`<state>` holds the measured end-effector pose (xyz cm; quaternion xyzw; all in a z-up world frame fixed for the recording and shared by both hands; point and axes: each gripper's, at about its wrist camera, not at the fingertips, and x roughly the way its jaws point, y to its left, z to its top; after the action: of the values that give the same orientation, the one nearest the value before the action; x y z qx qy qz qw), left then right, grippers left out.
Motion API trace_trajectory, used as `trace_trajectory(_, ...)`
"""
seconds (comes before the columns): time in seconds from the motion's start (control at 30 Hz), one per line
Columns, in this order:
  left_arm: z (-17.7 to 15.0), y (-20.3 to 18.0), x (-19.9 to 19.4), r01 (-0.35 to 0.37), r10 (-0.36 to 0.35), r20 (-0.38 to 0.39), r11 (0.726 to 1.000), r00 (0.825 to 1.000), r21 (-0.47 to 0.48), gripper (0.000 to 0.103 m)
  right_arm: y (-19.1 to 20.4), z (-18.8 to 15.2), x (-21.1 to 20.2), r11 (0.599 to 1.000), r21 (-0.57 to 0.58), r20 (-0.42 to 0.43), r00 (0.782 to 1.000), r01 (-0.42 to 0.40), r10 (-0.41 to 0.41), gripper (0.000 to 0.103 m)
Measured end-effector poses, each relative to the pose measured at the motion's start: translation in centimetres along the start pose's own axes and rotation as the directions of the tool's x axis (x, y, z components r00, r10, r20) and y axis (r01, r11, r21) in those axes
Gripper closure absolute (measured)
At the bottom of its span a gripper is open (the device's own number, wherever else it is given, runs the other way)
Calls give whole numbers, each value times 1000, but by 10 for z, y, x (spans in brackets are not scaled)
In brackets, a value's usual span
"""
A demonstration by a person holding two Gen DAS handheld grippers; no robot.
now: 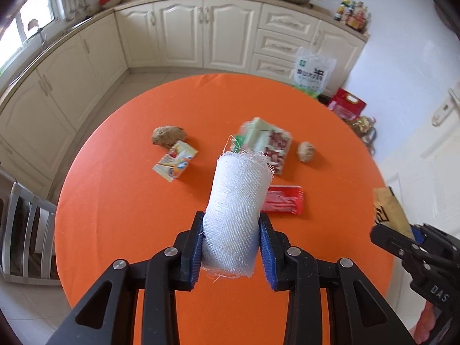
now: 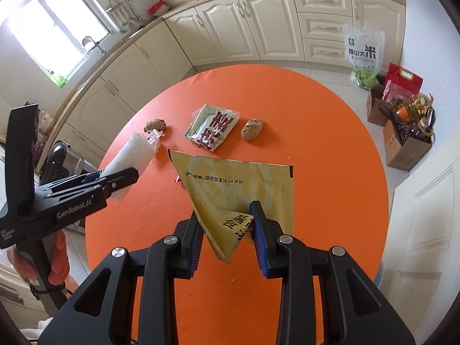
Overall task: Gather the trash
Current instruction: 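Carry gauze roll and gold packet to the blue bin and open both tools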
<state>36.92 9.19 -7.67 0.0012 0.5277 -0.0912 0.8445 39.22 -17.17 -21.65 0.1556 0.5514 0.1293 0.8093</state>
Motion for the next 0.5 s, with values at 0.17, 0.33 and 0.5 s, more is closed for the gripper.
trace_trajectory(0.17,-16,-36,-26,31,-34,30,997,999,73,72,-2,-14,-31,1000,15,37,999,22,-22,72)
trace_trajectory(0.33,-34,-80,-46,71,-79,41,985,996,156,72,-14,-35,-68,997,45,80,995,57,-60,72)
trace_trajectory(0.5,-56,-130,-61,119,-133,40,960,990,253,72,-39,-62,-107,989,106,116,987,100,-112,72)
